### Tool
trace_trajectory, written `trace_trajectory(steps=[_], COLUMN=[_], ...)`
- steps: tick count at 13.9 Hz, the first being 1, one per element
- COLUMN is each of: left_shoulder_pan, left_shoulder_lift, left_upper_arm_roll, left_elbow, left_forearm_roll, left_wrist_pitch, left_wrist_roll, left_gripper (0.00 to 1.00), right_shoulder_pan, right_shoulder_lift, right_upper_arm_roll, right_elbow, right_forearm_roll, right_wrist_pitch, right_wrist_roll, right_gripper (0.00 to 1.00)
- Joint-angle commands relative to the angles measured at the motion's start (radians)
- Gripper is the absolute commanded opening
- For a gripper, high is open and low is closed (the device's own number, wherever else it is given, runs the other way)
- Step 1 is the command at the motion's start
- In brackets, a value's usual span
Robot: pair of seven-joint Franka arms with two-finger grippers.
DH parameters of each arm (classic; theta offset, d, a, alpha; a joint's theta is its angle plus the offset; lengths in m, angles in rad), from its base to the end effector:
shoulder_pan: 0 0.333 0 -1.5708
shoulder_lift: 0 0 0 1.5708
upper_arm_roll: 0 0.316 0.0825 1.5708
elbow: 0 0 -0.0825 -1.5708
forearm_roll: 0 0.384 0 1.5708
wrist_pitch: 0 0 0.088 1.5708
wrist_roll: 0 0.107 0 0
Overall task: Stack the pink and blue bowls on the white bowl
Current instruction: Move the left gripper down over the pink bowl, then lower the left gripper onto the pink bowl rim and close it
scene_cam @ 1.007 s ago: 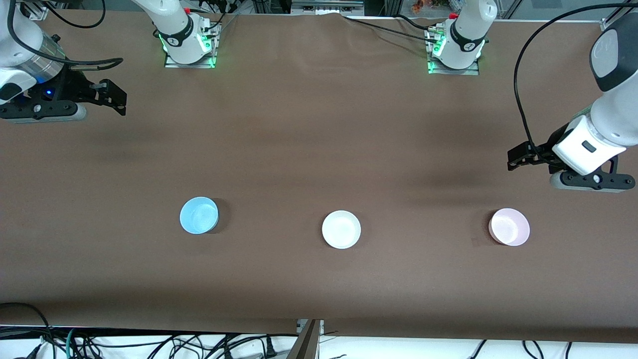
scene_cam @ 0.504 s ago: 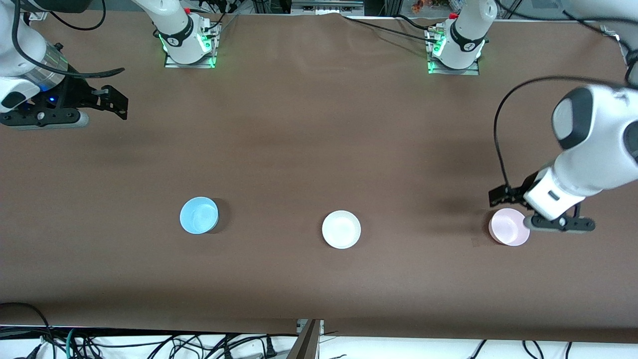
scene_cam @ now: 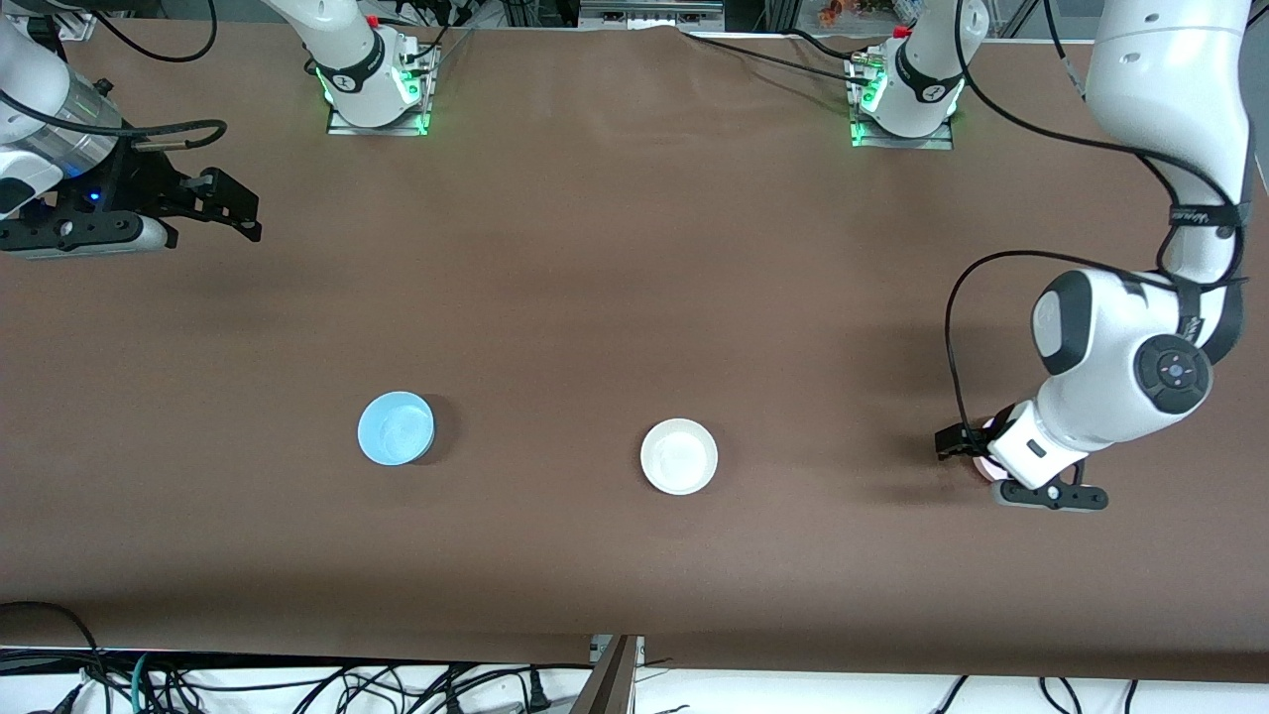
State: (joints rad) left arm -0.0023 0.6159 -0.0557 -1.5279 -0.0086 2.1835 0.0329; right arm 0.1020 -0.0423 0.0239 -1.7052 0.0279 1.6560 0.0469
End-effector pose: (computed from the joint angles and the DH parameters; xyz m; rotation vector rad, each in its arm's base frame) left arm 0.7086 -0.0352 0.3015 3.0992 -0.1166 0.0621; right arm 0.5416 0.0716 0.5915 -3.1132 -0.1191 0.0143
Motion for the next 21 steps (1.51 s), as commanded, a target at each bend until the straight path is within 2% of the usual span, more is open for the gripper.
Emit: trace_trajectory(steps=[1, 10, 21], left_shoulder_pan=[0.011, 0.056, 0.169], left_shoulder_lift=[0.005, 0.011, 0.013], left_upper_arm_roll=[-0.001, -0.001, -0.006], left_elbow=[-0.044, -0.106, -0.094], left_forearm_roll=[-0.011, -0.011, -0.016], left_wrist_pitch=[0.073, 0.143, 0.159], left_wrist_roll=[0.096, 0.232, 0.432], left_gripper=[1.00, 1.00, 1.00], right_shoulder_pan=[-0.005, -0.005, -0.002], right_shoulder_lift=[0.016, 0.016, 0.016], right_upper_arm_roll=[0.001, 0.001, 0.002], right_elbow=[0.024, 0.029, 0.029], right_forearm_roll=[0.015, 0.010, 0.009], right_wrist_pitch=[-0.004, -0.004, -0.012], right_wrist_roll=[0.001, 0.004, 0.011], right_gripper=[1.00, 1.00, 1.00])
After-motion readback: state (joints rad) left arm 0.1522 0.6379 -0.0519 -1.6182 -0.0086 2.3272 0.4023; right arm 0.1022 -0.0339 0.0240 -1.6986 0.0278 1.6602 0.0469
